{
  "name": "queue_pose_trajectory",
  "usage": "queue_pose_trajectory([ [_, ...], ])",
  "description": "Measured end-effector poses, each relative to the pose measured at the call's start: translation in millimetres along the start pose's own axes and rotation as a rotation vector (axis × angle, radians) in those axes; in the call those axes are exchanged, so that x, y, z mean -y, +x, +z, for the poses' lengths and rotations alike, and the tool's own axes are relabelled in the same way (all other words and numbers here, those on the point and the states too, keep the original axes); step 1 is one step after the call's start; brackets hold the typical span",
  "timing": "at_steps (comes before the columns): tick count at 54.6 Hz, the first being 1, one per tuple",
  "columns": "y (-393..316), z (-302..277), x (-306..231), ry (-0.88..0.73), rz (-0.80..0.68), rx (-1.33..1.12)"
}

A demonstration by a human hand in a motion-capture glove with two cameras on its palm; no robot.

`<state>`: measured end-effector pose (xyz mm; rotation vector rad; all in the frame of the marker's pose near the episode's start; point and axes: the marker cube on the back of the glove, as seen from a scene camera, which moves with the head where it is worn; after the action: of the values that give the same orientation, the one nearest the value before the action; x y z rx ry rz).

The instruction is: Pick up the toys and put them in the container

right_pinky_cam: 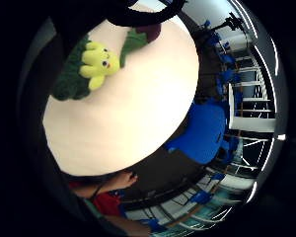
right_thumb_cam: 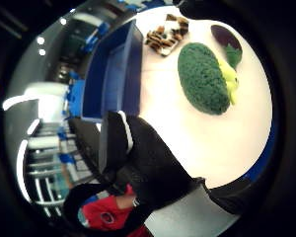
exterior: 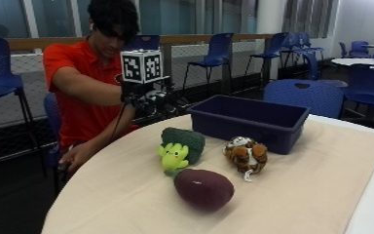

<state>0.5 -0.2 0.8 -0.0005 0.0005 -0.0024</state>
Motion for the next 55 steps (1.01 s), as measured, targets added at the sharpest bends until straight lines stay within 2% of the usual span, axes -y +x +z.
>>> queue_pose_trajectory([
  [29, 13.1, 32.5, 10.5, -0.02, -0.004, 0.098],
  [39, 3.5, 44.9, 35.2, -0.019, -0.009, 0.075],
  [55, 0.4, 69.1, 76.8, -0.132, 0.032, 0.075],
])
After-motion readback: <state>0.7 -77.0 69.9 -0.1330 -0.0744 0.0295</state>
